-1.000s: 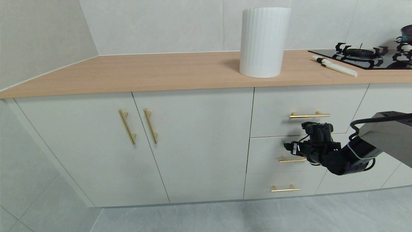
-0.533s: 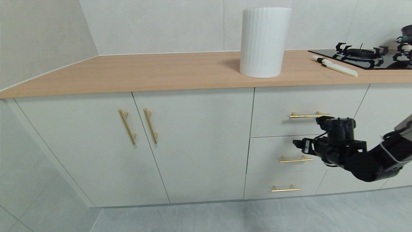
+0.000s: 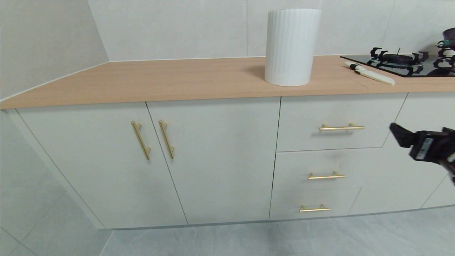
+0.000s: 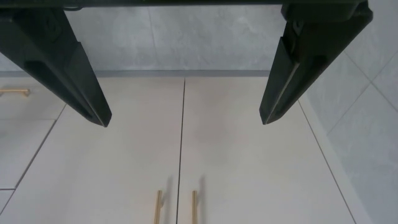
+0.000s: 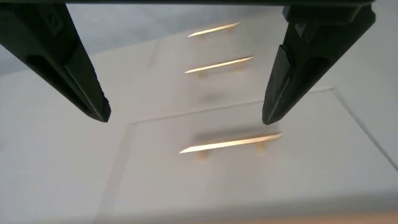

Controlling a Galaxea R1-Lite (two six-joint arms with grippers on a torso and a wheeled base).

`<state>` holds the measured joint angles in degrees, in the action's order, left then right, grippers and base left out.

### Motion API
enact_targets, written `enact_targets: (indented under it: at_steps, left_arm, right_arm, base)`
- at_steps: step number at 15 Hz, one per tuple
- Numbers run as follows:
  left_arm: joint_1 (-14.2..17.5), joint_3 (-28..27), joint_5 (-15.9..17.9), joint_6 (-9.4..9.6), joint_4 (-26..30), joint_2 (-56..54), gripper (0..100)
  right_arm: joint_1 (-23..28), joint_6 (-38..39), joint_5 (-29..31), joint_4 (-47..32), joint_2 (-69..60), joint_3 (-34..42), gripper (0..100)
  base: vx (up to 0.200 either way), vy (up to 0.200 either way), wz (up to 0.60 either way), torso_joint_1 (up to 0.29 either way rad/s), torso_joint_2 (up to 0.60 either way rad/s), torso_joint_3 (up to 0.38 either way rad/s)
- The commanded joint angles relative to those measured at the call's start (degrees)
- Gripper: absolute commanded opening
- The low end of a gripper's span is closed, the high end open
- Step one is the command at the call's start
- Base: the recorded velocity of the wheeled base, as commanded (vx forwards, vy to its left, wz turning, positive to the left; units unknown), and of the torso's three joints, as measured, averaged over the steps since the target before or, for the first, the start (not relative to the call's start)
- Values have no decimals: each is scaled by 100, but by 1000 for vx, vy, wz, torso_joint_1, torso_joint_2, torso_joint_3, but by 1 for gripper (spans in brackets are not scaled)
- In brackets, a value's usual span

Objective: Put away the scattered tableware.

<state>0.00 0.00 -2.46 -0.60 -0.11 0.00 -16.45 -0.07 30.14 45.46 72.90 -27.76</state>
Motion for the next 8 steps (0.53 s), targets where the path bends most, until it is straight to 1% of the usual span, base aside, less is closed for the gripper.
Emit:
enact_targets:
  at_steps: [1,4,5,6,7,8]
  left_arm:
    - [0,0,0,-2,-7,0,100]
    - [0,0,-9,-2,2,0,100]
    - [0,0,0,-2,-7,0,100]
    - [0,0,-9,-2,-7,0,100]
    - [0,0,-9,-2,2,0,100]
    - [0,0,-9,-2,-7,0,100]
  right_arm:
    - [-78,-661,783,-186,-2315,956,100]
    - [871,-652,775,-1021,-3915,1616,100]
    - [1029,-652,766,-1311,-4565,1783,100]
    - [1161,-652,783,-1777,-5216,1906,100]
    - [1179,-652,783,-1821,-5268,1906,100]
    - [1495,-661,739,-3043,-6376,1906,100]
  base:
    - [0,0,0,0,0,0]
    - [0,0,0,0,0,0]
    - [0,0,0,0,0,0]
    - [0,0,0,0,0,0]
    - [0,0,0,0,0,0]
    - [0,0,0,0,0,0]
